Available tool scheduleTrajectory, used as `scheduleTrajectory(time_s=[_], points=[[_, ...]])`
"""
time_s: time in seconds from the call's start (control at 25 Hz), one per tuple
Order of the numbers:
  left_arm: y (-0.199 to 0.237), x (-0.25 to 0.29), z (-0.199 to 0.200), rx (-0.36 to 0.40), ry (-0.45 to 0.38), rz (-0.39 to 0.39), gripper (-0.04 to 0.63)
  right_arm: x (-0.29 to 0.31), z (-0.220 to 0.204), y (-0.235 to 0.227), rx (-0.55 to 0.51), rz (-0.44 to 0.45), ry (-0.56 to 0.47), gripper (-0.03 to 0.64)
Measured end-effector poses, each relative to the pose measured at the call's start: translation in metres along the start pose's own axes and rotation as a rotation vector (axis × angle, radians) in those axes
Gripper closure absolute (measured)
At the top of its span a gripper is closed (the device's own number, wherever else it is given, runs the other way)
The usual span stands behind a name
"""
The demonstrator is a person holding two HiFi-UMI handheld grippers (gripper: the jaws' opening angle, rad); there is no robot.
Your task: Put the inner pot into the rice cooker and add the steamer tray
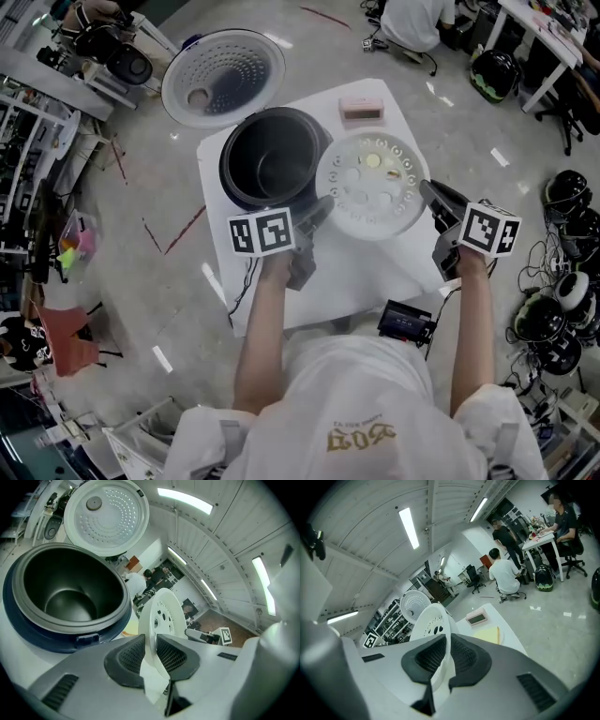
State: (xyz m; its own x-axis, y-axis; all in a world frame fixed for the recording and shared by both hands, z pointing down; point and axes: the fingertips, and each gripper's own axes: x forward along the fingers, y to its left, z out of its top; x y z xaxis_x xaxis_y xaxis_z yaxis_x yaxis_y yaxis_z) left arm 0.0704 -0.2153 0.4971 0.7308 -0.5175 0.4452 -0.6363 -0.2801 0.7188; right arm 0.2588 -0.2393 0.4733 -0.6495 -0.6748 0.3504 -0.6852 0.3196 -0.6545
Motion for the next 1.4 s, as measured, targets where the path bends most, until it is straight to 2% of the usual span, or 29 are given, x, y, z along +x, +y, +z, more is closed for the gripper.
scheduleTrajectory(time_s=[0.36, 0.64, 1.0, 1.4], points=[[0.005, -0.038, 0.033, -0.015, -0.086, 0.028, 0.503, 0.032, 0.019, 0.038, -0.032, 0.094, 0.026, 0.571], [0.015, -0.073, 0.047, -0.029, -0.167, 0.07, 0.505, 0.056, 0.031, 0.079, -0.101, 0.177, 0.033, 0.571], [0.043, -0.122, 0.069, -0.047, -0.254, 0.114, 0.508, 0.099, 0.026, 0.126, -0.143, 0.234, 0.065, 0.571], [0.097, -0.169, 0.102, -0.075, -0.286, 0.11, 0.511, 0.162, 0.006, 0.166, -0.131, 0.211, 0.1, 0.572]])
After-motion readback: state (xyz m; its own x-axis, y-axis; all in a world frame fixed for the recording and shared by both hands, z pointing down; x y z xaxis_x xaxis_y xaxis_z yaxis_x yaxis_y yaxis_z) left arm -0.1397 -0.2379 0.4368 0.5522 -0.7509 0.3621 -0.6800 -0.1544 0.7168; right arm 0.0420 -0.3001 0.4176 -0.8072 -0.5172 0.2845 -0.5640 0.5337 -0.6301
